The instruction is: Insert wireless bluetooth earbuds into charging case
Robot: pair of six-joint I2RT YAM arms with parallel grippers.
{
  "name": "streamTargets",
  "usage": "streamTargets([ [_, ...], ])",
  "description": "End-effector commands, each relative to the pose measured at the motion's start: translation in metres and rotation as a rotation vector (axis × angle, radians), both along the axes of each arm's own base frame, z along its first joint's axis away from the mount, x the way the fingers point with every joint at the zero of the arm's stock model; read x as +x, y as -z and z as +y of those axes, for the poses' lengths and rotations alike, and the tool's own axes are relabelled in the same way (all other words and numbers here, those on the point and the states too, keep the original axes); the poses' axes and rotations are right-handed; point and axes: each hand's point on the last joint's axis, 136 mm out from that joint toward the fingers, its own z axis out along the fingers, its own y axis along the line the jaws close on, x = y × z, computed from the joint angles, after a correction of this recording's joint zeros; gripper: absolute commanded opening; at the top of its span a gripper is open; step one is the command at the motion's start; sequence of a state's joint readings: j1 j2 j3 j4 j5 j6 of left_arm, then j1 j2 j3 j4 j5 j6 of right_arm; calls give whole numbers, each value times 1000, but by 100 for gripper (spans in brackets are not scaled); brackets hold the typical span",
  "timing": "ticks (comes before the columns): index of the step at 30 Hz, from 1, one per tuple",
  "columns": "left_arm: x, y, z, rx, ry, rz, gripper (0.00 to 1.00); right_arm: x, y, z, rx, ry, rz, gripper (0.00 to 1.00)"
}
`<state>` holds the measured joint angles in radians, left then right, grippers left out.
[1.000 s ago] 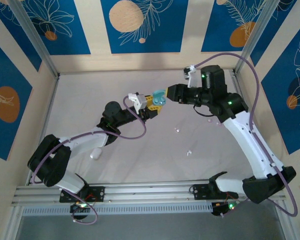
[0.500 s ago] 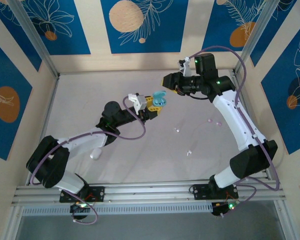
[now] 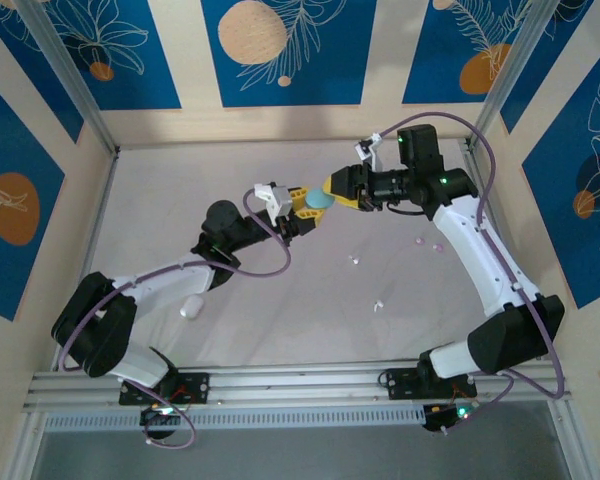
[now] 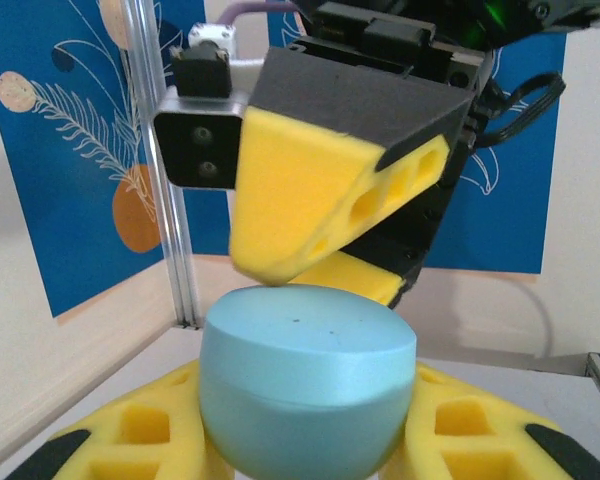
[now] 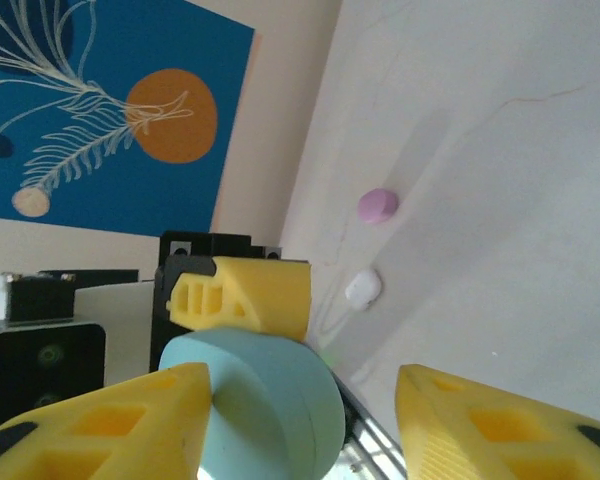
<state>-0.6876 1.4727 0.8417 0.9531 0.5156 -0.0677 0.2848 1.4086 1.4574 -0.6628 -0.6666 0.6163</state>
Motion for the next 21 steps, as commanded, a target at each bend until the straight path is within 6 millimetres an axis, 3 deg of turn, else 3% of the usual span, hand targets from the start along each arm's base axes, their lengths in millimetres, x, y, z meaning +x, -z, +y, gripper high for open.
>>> streamTargets([
  [1,-9,-33,-3,-75,37,-66,31,-18,-10,2,114,-76,47,55],
  [11,-10,-38,-6,-96,58,-60,32,-26,-7,10,264,-194,183,50],
  [21,-11,-36,-7,-93,69,-53,33,-25,-6,13,285,-219,196,49],
])
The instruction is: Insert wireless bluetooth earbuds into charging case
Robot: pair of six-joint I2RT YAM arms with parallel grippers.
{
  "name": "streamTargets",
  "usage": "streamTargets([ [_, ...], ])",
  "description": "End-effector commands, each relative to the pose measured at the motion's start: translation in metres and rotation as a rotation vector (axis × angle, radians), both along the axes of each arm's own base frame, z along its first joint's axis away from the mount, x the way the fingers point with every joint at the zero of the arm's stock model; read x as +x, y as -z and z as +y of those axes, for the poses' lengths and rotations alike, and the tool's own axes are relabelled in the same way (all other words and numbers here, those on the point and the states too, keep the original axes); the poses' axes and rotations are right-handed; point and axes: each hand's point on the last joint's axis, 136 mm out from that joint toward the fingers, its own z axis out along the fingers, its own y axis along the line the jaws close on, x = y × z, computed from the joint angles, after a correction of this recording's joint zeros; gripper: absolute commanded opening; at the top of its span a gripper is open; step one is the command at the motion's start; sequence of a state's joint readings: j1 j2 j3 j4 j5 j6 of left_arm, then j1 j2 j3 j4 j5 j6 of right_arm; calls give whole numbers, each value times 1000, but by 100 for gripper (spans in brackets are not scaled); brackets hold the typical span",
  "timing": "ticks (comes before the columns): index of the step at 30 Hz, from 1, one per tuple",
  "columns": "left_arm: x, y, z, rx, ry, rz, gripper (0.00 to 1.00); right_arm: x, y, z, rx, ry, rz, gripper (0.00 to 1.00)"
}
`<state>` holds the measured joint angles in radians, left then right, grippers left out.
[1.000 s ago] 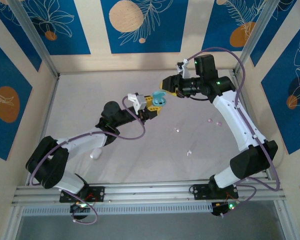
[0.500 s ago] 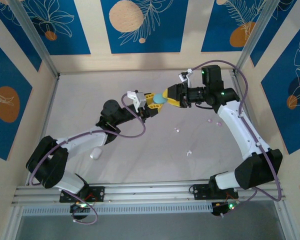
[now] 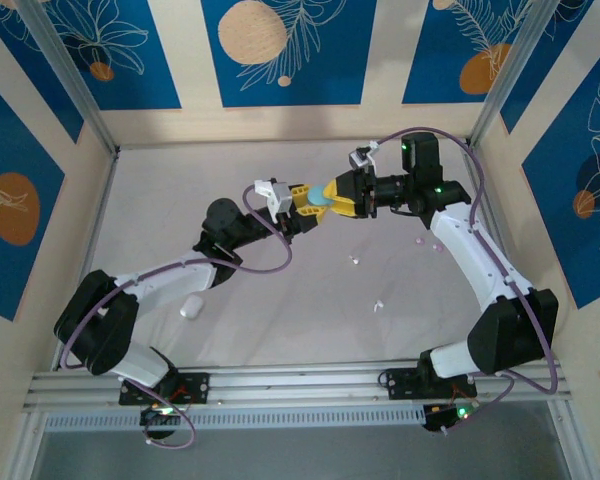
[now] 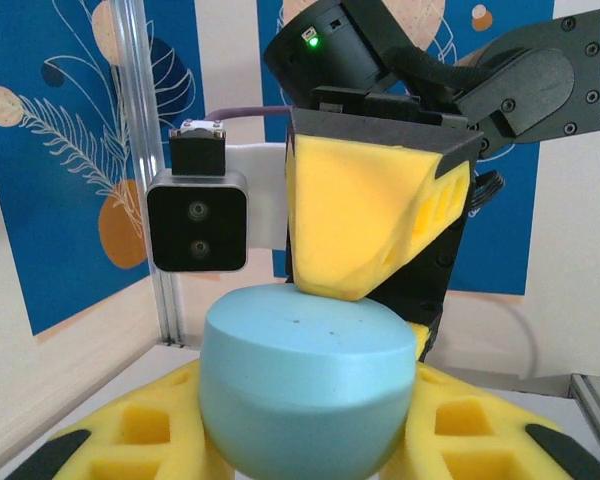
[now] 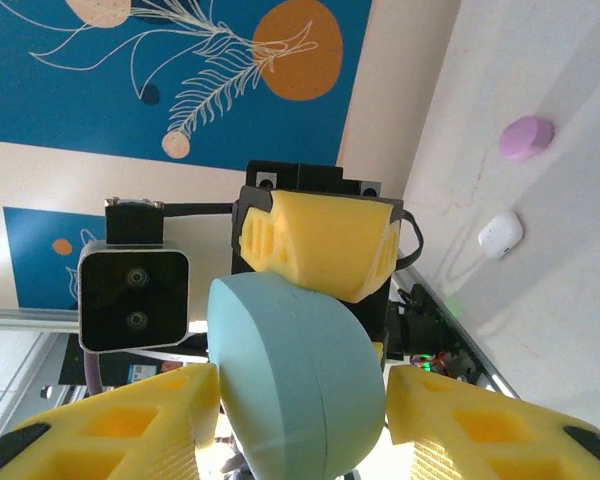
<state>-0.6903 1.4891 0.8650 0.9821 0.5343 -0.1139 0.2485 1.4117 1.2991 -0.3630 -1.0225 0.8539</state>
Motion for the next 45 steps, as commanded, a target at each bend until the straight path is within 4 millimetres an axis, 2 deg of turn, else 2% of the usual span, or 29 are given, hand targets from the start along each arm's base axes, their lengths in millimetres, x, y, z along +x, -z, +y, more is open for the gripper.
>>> streamTargets([
  [1,-9,-27,-4,-59,40,-62,33,-4,3,3,19,-35,40,49],
  [7,-10,-25,-7,-56,64,-56,34,1,2,5,32,-31,38,44],
  [11,-8,-23,-8,-47,55,-48,37,3,3,5,25,-15,25,29],
  [16,-4,-19,-6,-37,24,-47,48,4,4,1,17,28,-2,21],
  [22,-1,-11,-3,-13,-13,-54,66,13,1,-14,13,131,-44,18],
  [29,1,-6,4,18,-68,-71,70,22,6,-29,12,219,-56,17],
  [33,1,-6,8,22,-95,-81,70,29,17,-35,-8,264,-42,16],
  [37,10,-10,25,-3,-208,-74,69,44,40,-44,-65,349,-22,17],
  [41,21,-10,46,5,-341,-30,70,64,85,-52,-170,421,53,17],
  [45,30,-8,67,41,-464,48,70,85,133,-48,-218,408,147,17],
])
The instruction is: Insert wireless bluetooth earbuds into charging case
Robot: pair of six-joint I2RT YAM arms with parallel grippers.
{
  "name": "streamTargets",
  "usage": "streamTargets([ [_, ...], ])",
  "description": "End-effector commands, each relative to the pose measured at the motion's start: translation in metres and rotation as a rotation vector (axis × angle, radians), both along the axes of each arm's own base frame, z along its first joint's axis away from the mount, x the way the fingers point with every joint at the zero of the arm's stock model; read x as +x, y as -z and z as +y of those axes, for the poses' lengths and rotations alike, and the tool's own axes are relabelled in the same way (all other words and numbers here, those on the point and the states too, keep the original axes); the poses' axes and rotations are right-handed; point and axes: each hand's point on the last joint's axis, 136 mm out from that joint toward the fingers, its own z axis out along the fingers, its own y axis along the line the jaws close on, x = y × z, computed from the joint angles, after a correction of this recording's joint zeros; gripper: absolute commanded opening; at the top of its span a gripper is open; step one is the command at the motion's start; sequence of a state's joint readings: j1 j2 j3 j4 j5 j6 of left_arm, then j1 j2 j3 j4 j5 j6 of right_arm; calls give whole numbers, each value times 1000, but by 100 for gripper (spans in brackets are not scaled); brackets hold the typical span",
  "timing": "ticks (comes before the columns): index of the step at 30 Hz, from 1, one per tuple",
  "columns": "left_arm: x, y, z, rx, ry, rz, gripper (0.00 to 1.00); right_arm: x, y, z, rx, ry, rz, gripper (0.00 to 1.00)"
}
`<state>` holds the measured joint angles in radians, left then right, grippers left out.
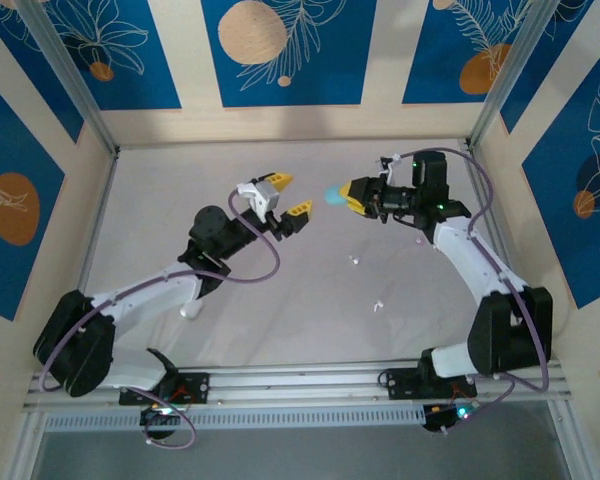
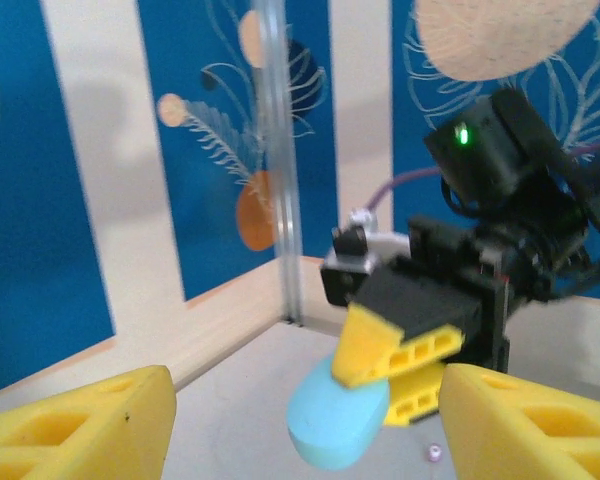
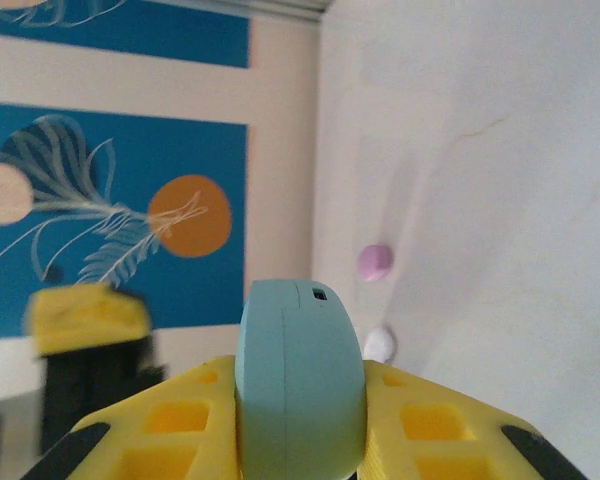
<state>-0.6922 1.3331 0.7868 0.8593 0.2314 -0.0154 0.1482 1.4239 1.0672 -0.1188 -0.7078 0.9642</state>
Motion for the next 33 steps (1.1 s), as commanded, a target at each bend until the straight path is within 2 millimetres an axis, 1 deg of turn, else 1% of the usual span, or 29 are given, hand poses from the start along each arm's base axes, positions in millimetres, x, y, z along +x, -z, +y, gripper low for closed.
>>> streamTargets([
  [1,12,0,29,28,-185,80,71,21,58,0,-65,16,108,17],
  [5,18,9,47,88,-278,171,73,43,103,7,-85,24,209,17],
  [8,21,17,59,128,-332,239,74,57,129,14,-93,16,259,17],
  [11,22,24,69,144,-358,280,74,68,150,25,-113,-8,296,17],
  [14,23,32,77,159,-387,319,74,76,165,37,-136,-34,307,18],
  [17,25,40,82,172,-411,363,74,83,181,44,-156,-52,331,18],
  [19,26,45,85,180,-418,384,74,85,191,46,-169,-53,352,18],
  [23,28,51,87,186,-423,411,74,89,203,50,-199,-67,363,19],
  [27,32,62,90,222,-443,457,73,84,217,48,-261,-73,392,21],
  [31,34,75,94,229,-462,523,73,77,223,39,-318,-73,405,26],
  [33,34,82,96,237,-469,562,73,75,223,35,-342,-72,407,31],
])
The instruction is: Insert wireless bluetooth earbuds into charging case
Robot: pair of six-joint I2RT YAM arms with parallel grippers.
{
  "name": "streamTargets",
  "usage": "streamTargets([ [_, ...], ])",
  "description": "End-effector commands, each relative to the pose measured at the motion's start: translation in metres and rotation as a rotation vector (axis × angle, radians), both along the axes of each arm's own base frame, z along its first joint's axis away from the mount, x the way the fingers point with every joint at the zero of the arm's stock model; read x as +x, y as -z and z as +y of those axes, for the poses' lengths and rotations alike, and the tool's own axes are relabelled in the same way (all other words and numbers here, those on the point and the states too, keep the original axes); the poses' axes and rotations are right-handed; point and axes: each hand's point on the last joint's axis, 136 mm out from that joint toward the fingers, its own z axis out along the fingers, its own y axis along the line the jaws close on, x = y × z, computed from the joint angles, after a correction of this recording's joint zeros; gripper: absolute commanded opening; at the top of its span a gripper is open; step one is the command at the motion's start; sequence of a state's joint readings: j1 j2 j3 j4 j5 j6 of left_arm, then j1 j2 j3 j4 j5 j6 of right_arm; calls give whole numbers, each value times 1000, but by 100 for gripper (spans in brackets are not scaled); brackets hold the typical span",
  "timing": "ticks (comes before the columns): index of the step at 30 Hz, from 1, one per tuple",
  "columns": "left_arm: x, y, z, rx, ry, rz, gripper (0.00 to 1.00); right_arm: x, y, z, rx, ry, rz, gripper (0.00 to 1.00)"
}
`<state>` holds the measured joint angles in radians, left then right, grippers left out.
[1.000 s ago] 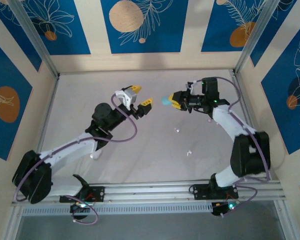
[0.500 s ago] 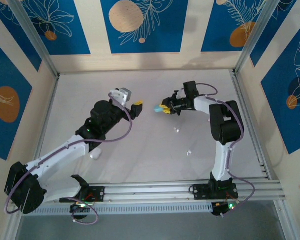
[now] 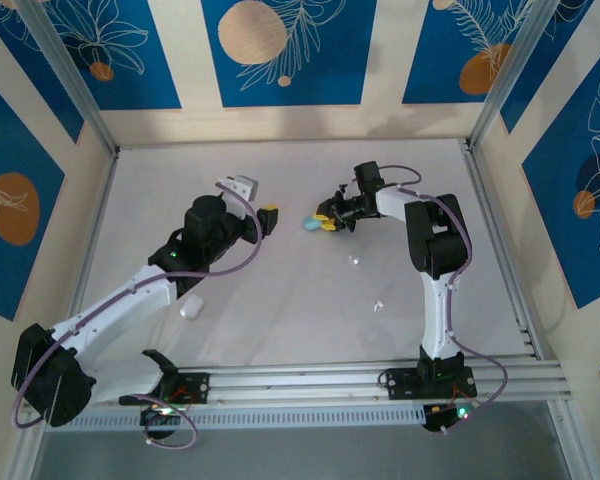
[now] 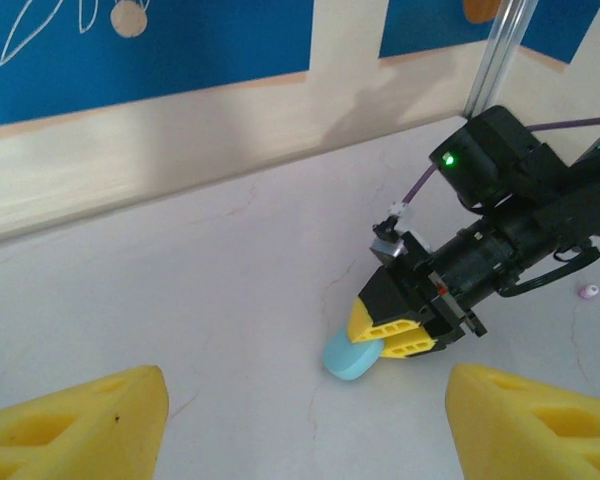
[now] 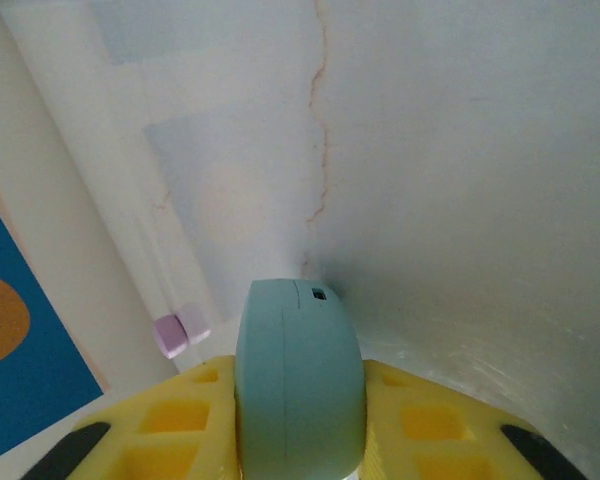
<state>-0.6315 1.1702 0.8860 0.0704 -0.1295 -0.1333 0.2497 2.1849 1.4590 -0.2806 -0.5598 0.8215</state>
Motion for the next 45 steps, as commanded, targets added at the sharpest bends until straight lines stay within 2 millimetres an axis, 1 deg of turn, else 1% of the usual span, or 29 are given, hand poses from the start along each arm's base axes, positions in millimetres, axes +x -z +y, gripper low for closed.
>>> streamTargets([
  [1,3,11,10,-5,-59,97,74,-12,10,-12,-98,-26,26,33],
  [5,-3,30,19,21,-94,185,74,-14,8,-19,-151,-42,8,40],
  [8,-8,45,31,51,-140,252,75,-16,2,-29,-199,-43,-14,46],
  [12,-16,68,50,98,-209,368,76,-14,-15,-40,-225,-49,-62,49],
  [14,-20,80,63,129,-249,449,77,-17,-25,-44,-237,-60,-85,50],
  [16,-26,94,77,159,-280,548,77,-21,-41,-48,-245,-74,-135,51],
  [17,-31,102,85,170,-294,612,77,-23,-49,-49,-249,-76,-158,51],
  [19,-41,116,109,197,-379,740,77,-32,-71,-52,-247,-80,-220,51],
  [21,-53,127,126,227,-442,833,78,-40,-86,-54,-242,-77,-265,51],
  [23,-67,135,138,254,-506,901,80,-48,-101,-56,-237,-72,-309,51],
  [25,-82,147,145,263,-544,963,86,-57,-114,-58,-231,-71,-347,51],
  [28,-103,168,157,246,-634,1047,88,-67,-126,-60,-223,-66,-378,51],
  [32,-117,185,174,241,-732,1075,93,-75,-135,-60,-198,-75,-390,51],
  [34,-123,193,179,246,-752,1104,94,-79,-136,-61,-192,-83,-386,51],
  [36,-126,199,179,257,-750,1134,95,-80,-136,-62,-193,-84,-386,51],
  [39,-128,215,179,292,-733,1181,96,-80,-135,-63,-182,-78,-378,51],
  [42,-128,229,171,310,-667,1232,97,-81,-135,-64,-174,-76,-371,51],
  [45,-129,237,168,325,-635,1257,97,-83,-134,-64,-175,-75,-365,51],
])
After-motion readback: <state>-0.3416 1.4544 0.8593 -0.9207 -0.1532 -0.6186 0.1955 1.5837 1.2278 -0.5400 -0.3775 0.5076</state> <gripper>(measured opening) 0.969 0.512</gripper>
